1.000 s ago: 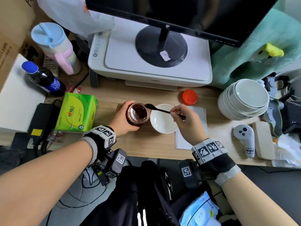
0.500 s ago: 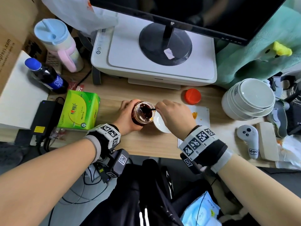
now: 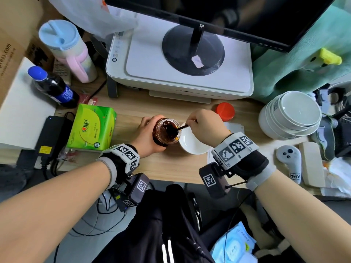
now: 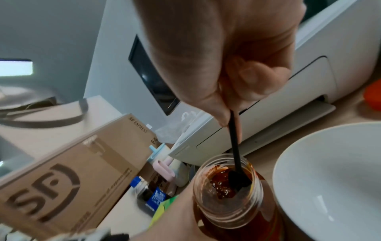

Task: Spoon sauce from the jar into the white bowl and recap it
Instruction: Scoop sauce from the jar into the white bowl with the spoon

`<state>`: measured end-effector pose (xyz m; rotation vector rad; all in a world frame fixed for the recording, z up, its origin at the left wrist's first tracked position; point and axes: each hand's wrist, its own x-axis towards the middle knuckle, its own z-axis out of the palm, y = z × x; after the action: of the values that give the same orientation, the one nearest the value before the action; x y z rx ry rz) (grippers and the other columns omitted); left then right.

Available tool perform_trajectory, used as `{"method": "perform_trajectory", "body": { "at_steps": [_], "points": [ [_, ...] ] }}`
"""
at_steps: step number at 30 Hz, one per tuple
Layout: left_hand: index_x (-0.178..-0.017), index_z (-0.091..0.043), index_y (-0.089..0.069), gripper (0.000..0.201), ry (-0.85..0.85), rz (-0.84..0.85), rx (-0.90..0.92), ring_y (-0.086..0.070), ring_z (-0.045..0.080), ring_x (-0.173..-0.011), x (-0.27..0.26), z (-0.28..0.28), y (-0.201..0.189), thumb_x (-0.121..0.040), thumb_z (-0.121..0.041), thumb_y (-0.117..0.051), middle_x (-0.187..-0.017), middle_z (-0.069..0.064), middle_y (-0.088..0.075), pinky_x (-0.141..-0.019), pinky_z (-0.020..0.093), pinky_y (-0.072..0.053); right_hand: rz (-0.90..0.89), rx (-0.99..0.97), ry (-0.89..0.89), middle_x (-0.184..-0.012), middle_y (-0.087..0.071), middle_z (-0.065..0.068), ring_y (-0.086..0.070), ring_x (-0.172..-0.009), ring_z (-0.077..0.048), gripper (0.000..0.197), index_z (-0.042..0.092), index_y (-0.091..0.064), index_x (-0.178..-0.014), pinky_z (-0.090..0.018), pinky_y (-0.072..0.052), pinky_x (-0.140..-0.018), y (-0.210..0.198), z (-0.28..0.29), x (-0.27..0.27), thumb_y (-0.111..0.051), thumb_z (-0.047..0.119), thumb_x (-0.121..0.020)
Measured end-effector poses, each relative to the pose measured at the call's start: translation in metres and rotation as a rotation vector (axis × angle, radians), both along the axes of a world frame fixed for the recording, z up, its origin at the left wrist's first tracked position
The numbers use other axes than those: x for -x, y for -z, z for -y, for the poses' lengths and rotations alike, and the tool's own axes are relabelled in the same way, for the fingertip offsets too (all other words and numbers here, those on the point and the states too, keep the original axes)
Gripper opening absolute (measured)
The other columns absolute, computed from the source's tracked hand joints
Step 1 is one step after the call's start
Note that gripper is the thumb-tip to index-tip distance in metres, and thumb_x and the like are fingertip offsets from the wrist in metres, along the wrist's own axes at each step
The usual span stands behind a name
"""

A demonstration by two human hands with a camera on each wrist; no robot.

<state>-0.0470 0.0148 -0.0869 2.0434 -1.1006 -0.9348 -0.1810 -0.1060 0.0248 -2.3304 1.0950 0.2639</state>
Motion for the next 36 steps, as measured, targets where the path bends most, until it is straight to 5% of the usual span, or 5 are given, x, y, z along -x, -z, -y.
{"method": "perform_trajectory", "body": {
  "at_steps": [5,9,14,31,36],
  "points": [
    [-0.124,-0.026,-0.040,0.089,-0.006,-0.013,0.061,-0.030,0.010,-0.116,0.000,-0.003,-0.002,-0.045,-0.014,-0.079,-0.125,0.007,-0.045,-0.105,0.027,-0.028,0.029,-0.130,0.104,-0.076,-0.067,-0.011,-0.051,-0.065,-0.022,0.029,0.001,-0.072,-0.096,-0.025,-0.035,-0.057,0.001,0.005,0.007,-0.047,0.015,-0.094],
    [-0.125,-0.025,-0.039,0.090,0.012,-0.021,0.068,-0.027,0.006,-0.114,-0.001,-0.006,-0.001,-0.046,-0.012,-0.080,-0.125,0.008,-0.044,-0.105,0.027,-0.027,0.022,-0.274,0.243,-0.050,-0.036,-0.003,-0.034,-0.040,-0.017,0.033,-0.008,-0.068,-0.097,-0.023,-0.029,-0.042,0.007,0.004,0.011,-0.047,0.017,-0.095],
    [-0.127,-0.023,-0.039,0.090,0.010,-0.038,0.067,-0.028,0.006,-0.113,0.000,-0.006,-0.004,-0.047,-0.009,-0.080,-0.126,0.009,-0.041,-0.103,0.022,-0.023,0.120,-0.450,0.417,-0.050,-0.031,-0.002,-0.030,-0.039,-0.016,0.032,-0.005,-0.070,-0.101,-0.023,-0.028,-0.043,0.016,-0.001,0.016,-0.047,0.018,-0.095],
    [-0.123,-0.018,-0.043,0.084,-0.036,-0.022,0.114,-0.035,0.020,-0.120,0.002,-0.005,-0.007,-0.049,-0.012,-0.082,-0.123,0.007,-0.049,-0.098,0.023,-0.026,0.388,-0.379,0.570,-0.051,-0.038,0.004,-0.034,-0.052,-0.011,0.027,0.002,-0.073,-0.097,-0.024,-0.028,-0.051,0.030,-0.010,0.040,-0.048,0.014,-0.094],
    [-0.124,-0.019,-0.041,0.086,-0.072,-0.108,0.143,-0.038,0.003,-0.109,0.003,-0.007,-0.004,-0.050,-0.009,-0.084,-0.119,-0.003,-0.047,-0.088,-0.002,-0.025,0.448,-0.676,0.727,-0.054,-0.026,0.002,-0.025,-0.043,-0.009,0.025,0.010,-0.067,-0.083,-0.017,-0.021,-0.036,0.036,-0.008,0.043,-0.046,0.015,-0.096]
  ]
}}
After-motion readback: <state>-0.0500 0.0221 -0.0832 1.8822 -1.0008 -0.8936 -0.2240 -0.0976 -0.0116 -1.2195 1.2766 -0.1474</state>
